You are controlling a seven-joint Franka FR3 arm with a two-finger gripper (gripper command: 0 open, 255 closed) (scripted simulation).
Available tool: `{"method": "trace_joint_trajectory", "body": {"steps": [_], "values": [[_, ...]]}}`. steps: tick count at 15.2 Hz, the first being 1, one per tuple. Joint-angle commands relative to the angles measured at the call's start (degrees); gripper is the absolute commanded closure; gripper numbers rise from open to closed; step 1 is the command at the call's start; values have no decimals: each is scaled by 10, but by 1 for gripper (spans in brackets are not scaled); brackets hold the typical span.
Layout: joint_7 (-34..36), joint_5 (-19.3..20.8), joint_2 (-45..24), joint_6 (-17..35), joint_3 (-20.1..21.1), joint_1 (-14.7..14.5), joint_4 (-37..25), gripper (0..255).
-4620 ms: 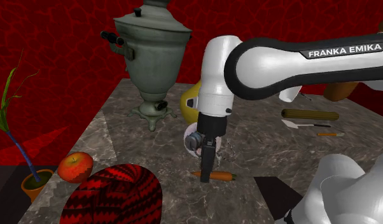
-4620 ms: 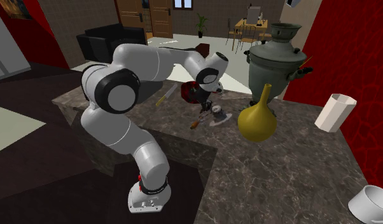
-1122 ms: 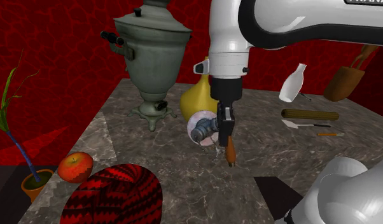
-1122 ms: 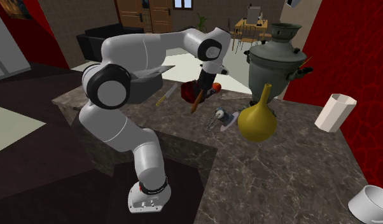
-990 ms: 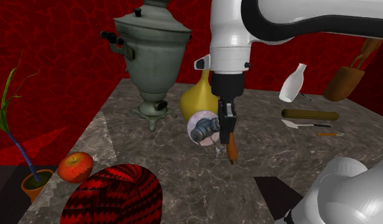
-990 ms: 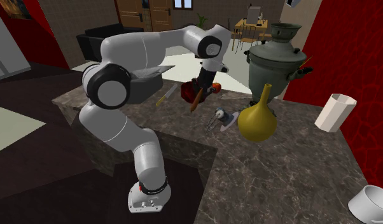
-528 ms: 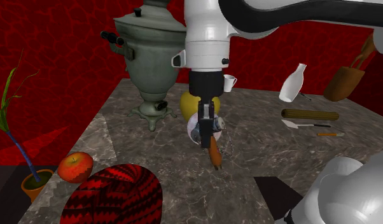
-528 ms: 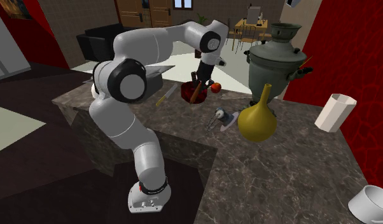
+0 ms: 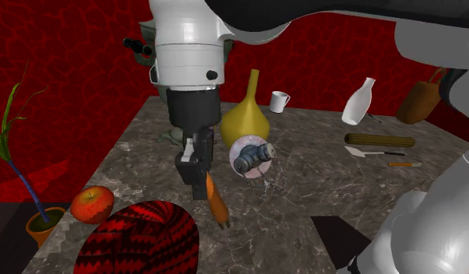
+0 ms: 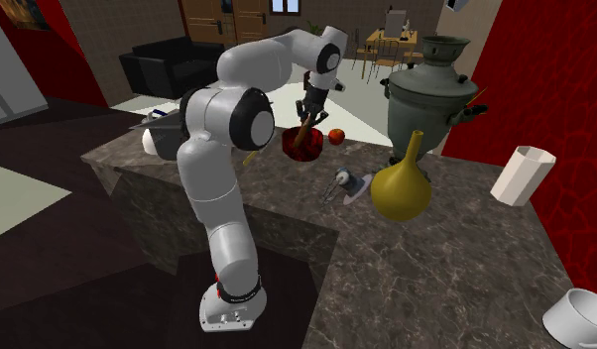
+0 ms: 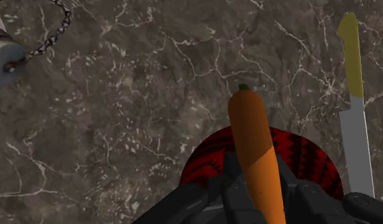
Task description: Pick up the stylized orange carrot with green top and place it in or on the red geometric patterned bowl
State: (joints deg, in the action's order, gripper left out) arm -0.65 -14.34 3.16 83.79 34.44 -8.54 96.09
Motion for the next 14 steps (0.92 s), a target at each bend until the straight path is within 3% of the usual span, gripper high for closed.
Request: {"method": "trace_joint_trajectory", "body": {"steps": [1, 7, 14], "values": [[41, 23, -52, 0, 21, -16, -53, 255], [147, 113, -216, -27, 51, -102, -232, 255], [130, 103, -198, 33, 47, -89, -155, 255]]}}
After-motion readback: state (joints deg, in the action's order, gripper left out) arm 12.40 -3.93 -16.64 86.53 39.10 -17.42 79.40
